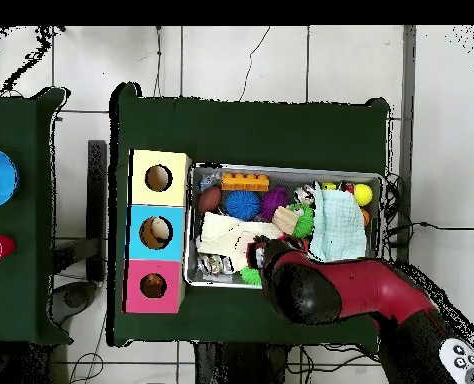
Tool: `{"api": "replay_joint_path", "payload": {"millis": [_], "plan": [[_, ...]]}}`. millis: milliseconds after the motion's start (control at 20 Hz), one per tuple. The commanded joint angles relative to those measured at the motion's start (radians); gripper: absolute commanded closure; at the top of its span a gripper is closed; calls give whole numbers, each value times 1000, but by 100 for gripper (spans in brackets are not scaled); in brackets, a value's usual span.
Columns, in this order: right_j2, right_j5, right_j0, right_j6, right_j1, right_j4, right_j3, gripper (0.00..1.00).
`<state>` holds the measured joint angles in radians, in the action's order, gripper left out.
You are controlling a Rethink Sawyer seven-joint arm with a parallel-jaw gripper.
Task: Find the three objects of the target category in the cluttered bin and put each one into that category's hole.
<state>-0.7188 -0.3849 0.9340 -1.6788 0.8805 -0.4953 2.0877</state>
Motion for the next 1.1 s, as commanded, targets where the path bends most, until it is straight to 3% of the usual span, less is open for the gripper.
{"api": "replay_joint_path", "payload": {"millis": [50, 300, 500, 800, 1100], "plan": [[9, -145, 3, 144, -208, -47, -269, 100], [-21, -223, 15, 259, -342, -61, -432, 100], [-29, -259, 11, 272, -379, -67, -496, 100], [-34, -302, 1, 263, -372, -79, -526, 100], [-36, -364, -8, 241, -310, -62, -507, 100]]}}
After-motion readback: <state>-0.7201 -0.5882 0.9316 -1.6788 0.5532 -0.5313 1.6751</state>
